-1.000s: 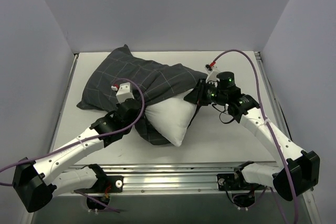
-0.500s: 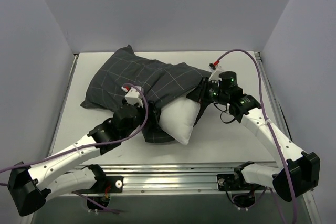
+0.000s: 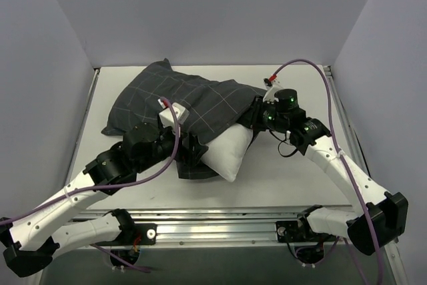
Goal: Remove the pillowcase from the pillow
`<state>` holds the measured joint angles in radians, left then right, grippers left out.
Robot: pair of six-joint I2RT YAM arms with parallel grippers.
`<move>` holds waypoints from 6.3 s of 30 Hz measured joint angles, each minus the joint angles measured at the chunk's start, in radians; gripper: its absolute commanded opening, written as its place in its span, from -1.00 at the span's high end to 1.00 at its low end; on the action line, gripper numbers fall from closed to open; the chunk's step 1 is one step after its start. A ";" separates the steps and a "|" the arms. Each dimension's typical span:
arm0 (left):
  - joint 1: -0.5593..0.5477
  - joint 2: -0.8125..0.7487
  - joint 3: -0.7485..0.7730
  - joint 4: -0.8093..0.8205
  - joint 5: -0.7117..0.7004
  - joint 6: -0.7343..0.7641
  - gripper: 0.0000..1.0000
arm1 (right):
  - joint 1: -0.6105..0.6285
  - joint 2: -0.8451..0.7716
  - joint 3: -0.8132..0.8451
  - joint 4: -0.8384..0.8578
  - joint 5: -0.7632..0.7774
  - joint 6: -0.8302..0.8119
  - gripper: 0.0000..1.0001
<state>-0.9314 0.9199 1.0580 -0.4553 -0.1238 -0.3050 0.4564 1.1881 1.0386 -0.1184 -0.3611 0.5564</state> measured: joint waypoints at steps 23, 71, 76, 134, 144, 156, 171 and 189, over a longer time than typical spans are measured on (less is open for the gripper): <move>0.098 0.663 0.587 -0.035 -0.050 0.212 -0.76 | 0.095 0.051 0.039 0.003 0.061 -0.031 1.00; 0.392 0.821 0.513 0.179 -0.051 0.049 -0.91 | 0.252 -0.055 0.018 0.049 0.097 -0.081 1.00; 0.389 0.642 0.510 0.193 -0.018 0.047 -0.88 | 0.258 -0.010 0.089 0.067 0.147 -0.059 1.00; 0.274 0.098 -0.363 0.070 -0.611 -0.690 0.73 | 0.105 -0.012 0.178 -0.081 0.056 -0.011 1.00; 0.339 0.217 -0.428 0.457 -0.388 -0.568 0.74 | 0.061 -0.108 0.012 -0.106 0.174 -0.041 0.70; 0.291 0.453 -0.396 0.640 -0.176 -0.417 0.75 | 0.164 -0.115 0.009 -0.240 0.500 -0.139 -0.77; 0.246 0.481 -0.304 0.652 -0.121 -0.347 0.75 | 0.477 0.173 -0.007 -0.051 0.797 -0.343 -1.00; 0.237 0.481 -0.293 0.639 -0.088 -0.339 0.80 | 0.365 0.428 -0.040 0.194 0.972 -0.339 1.00</move>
<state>-0.6941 1.4006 0.7647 0.1833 -0.2115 -0.6437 0.8211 1.6157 0.9981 0.0753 0.6113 0.2176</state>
